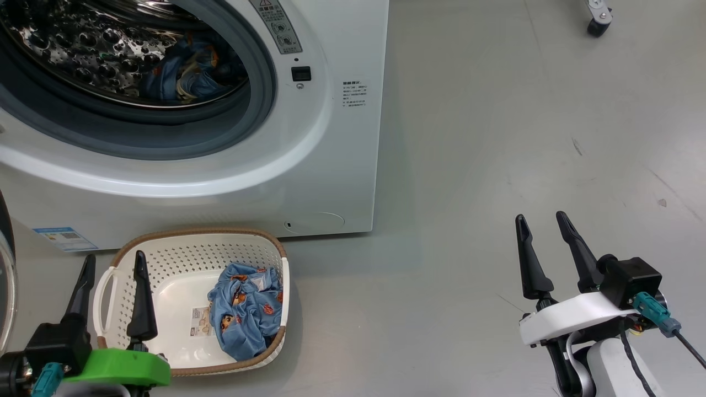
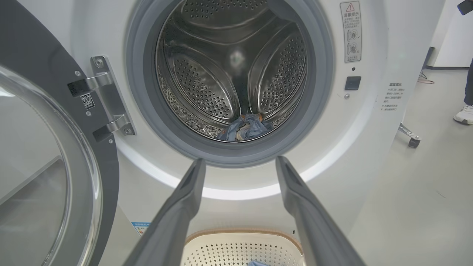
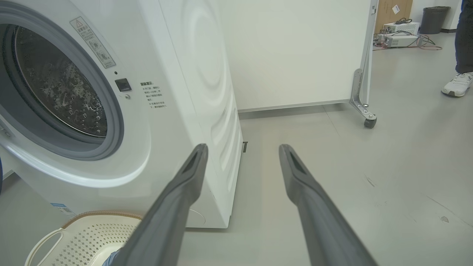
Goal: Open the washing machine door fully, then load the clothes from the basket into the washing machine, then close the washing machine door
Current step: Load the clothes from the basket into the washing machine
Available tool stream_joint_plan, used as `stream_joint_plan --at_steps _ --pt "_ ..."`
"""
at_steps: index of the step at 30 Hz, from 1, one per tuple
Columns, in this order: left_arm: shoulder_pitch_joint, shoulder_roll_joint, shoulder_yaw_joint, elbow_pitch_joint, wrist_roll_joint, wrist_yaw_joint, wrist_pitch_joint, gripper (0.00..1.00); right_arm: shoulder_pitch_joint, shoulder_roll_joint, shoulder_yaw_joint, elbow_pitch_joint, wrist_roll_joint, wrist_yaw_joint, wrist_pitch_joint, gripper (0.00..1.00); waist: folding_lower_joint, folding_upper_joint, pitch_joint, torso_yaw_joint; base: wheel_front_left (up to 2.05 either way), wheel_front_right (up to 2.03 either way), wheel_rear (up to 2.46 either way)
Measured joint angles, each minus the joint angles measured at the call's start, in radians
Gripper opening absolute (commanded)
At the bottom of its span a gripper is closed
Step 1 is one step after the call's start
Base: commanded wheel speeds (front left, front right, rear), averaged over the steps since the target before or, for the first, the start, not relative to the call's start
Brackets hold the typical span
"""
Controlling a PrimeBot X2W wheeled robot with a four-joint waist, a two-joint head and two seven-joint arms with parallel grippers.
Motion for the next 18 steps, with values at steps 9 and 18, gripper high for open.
stream_joint_plan --at_steps 9,18 --pt "0.000 -0.002 0.000 -0.008 0.004 -0.008 0.000 1.00 0.000 -0.002 0.000 0.000 0.000 0.000 0.000 1.00 0.0000 0.0000 -0.002 0.005 0.00 0.00 0.00" --pt "0.002 -0.003 0.001 -0.010 0.007 -0.009 0.000 1.00 0.000 -0.002 0.001 -0.001 0.000 0.000 0.000 1.00 0.0000 0.0000 0.002 0.007 0.00 0.00 0.00"
